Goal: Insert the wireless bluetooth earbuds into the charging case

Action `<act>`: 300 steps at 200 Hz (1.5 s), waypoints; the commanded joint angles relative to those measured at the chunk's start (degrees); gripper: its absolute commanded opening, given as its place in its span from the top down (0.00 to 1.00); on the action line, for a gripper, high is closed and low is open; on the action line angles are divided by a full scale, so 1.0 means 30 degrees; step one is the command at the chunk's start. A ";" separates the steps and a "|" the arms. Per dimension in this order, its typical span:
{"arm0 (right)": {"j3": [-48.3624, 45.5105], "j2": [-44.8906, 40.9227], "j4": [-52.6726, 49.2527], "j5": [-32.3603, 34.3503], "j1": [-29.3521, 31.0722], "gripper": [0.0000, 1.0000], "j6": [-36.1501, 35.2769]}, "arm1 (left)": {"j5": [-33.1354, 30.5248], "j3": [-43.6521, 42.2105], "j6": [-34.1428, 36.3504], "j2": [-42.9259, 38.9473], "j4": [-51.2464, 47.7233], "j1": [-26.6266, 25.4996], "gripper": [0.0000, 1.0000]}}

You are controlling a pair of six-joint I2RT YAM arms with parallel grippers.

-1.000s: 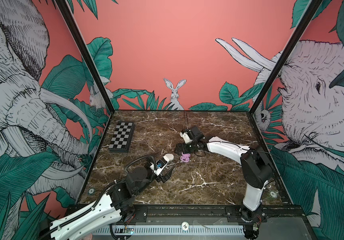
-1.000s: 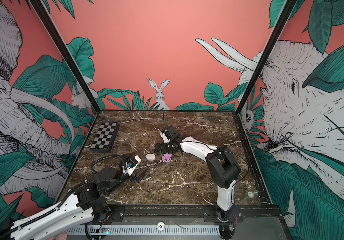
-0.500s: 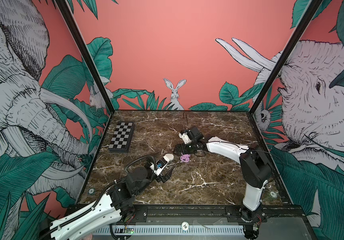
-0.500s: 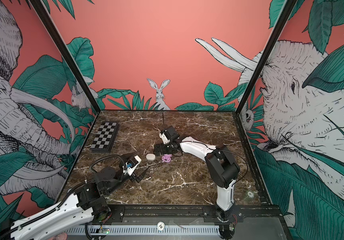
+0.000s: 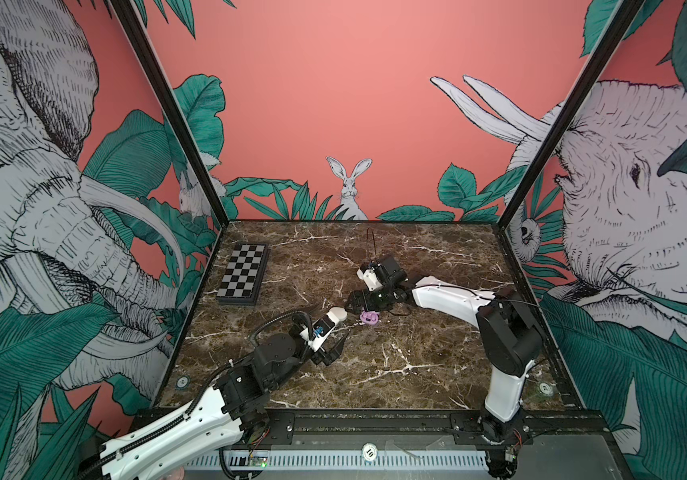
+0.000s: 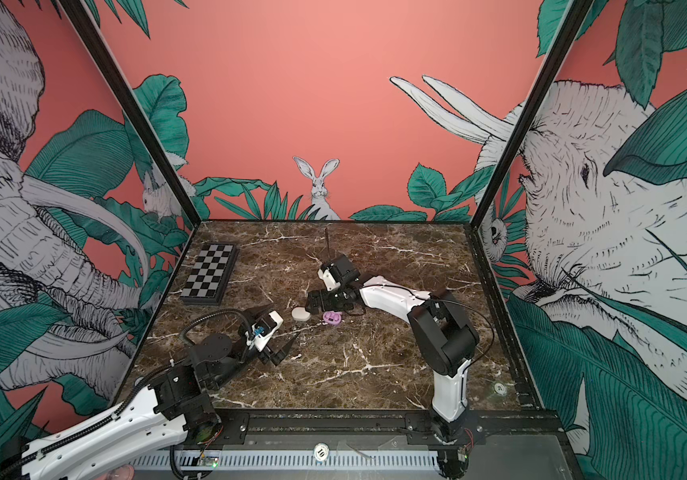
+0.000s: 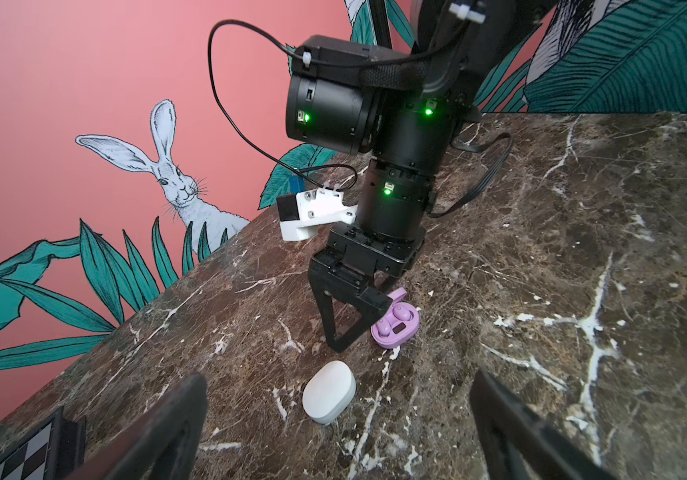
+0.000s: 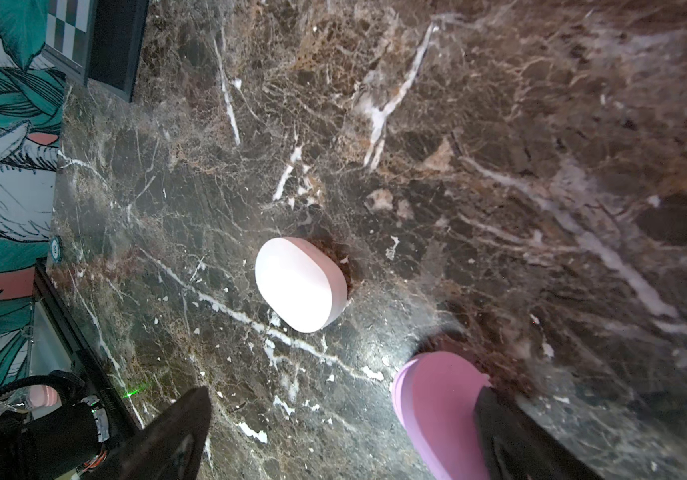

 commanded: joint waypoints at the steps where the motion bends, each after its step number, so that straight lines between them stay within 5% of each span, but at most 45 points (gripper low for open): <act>1: -0.0343 -0.0147 0.0593 -0.0299 0.0006 0.02 0.0292 | 0.0042 -0.0205 0.0291 -0.0037 0.0329 -0.0062 0.01; 41: -0.0578 -0.0907 0.0582 -0.0349 0.0061 0.02 0.0131 | 0.0042 -0.0185 0.0286 0.0033 0.0329 -0.0069 0.01; 82: -0.0196 -0.3288 -0.1298 0.2065 0.0023 0.02 -0.1552 | -0.0456 -0.0214 0.0110 0.0035 0.0437 -0.0062 0.01; 115: -0.0798 -0.3509 -0.0914 0.0486 0.0120 0.02 -0.0365 | -0.0507 -0.0126 0.0117 0.0166 0.0444 -0.0073 0.01; 143: -0.2599 -0.6052 -0.0529 0.2026 0.0314 0.02 -0.0319 | -0.1652 -0.0140 -0.0461 0.0138 0.0630 -0.0062 0.01; 177: -0.4066 -1.0681 -0.1667 0.5821 0.0395 0.02 -0.1759 | -0.5925 0.0096 -0.2022 0.0721 0.1404 0.0179 0.01; 206: -0.5474 -1.4903 -0.2291 1.0567 0.0331 0.02 -0.4217 | -0.8358 0.0658 -0.4284 0.1332 0.0839 0.2163 0.01; 249: -1.1310 -1.9061 0.4614 2.1265 -0.0206 0.02 -0.8960 | -1.0739 0.0241 -0.3953 0.3252 0.1951 0.3919 0.01; 278: -1.3868 -1.8205 1.0465 2.3398 -0.2713 0.02 -1.1916 | -1.1152 0.0204 -0.3702 0.4679 0.1890 0.5507 0.01; 300: -1.4966 -1.6310 1.2272 2.2232 -0.6260 0.02 -1.1429 | -1.0424 -0.0040 -0.3606 0.5482 0.2216 0.7944 0.01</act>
